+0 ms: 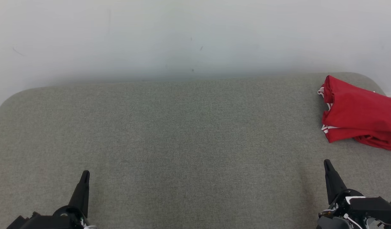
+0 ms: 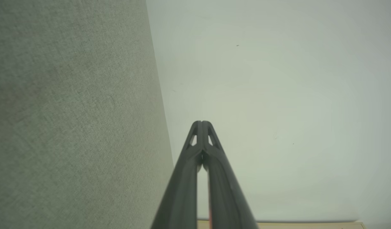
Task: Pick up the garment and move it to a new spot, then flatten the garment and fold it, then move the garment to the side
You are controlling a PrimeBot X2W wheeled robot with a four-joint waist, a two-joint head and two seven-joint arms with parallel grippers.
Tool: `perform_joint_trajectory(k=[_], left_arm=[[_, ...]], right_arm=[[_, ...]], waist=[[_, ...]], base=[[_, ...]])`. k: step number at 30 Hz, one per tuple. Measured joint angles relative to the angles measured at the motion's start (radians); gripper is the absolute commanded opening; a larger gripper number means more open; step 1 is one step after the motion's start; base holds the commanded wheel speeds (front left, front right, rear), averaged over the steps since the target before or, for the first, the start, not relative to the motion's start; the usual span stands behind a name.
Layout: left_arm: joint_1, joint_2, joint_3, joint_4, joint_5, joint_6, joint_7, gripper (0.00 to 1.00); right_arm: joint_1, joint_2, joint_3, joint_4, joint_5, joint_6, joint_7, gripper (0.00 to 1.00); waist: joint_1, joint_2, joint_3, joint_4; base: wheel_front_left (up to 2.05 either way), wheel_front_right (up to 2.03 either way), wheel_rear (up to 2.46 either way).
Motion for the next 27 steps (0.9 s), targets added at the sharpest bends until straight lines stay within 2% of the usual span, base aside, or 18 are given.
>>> perform_joint_trajectory(k=[27], left_arm=[[0.000,0.000,0.000,0.000,0.000,-0.001,0.000,0.00]], right_arm=[[0.000,0.003,-0.004,0.000,-0.004,0.000,0.002,0.00]], waist=[[0.0000,0.0000,0.000,0.000]], base=[[0.00,0.00,0.00]])
